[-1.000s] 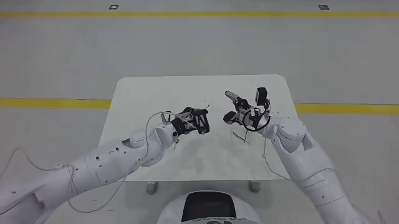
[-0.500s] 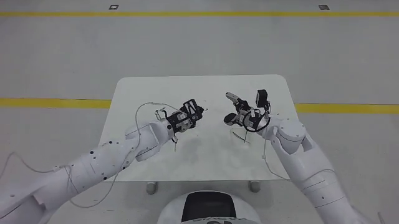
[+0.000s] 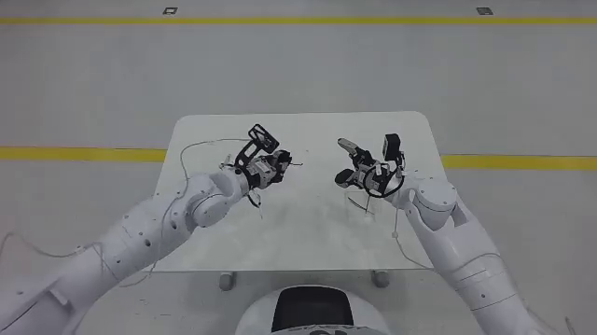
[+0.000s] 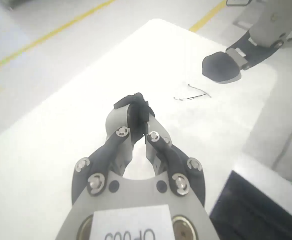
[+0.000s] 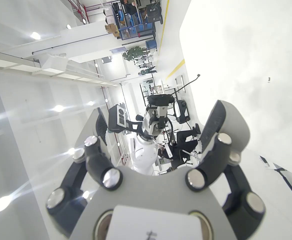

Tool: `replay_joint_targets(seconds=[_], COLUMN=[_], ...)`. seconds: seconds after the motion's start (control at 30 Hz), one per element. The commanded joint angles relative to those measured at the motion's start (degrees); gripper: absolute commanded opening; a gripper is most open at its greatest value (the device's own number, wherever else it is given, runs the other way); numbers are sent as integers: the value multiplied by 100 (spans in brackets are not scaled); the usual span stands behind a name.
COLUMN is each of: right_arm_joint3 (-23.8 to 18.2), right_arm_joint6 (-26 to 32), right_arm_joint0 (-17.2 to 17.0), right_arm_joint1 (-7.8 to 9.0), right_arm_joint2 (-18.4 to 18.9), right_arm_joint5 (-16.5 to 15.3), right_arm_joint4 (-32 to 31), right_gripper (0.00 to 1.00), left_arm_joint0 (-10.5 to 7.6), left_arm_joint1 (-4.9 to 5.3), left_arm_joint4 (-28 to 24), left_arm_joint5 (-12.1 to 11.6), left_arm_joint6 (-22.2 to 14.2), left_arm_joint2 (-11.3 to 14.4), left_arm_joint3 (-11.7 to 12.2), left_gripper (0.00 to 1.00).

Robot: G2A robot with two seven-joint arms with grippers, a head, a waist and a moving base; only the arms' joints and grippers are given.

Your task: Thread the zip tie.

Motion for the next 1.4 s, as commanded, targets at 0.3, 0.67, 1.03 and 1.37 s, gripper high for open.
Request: replay_joint_targets(seconds=[0.3,0.67,1.03,1.37], right_arm_joint3=[0,0,108,840], right_arm_joint6=[0,0,889,2677], right_arm_joint0=[0,0,-113,127], right_arm_joint1=[0,0,84,188], right_arm_joint2=[0,0,228,341], right_arm_joint5=[0,0,-930,-2175], right_arm_joint4=[0,0,-165,-266], right_gripper=[100,100,100,100], left_arm_joint0=[279,281,540,840], left_arm_joint1=[-106,-183,-274,-435], left_arm_joint4=[-2904,-3256,-5661,-6894], left_arm_joint5=[-1024,-1024,-1024,-1024], left_arm_joint6=[-506,-700,-1591,-2829], left_arm_joint2=[-381,-484,-862,-1460], left_arm_joint3=[612,837,1272,1383], left_gripper=[0,0,0,0])
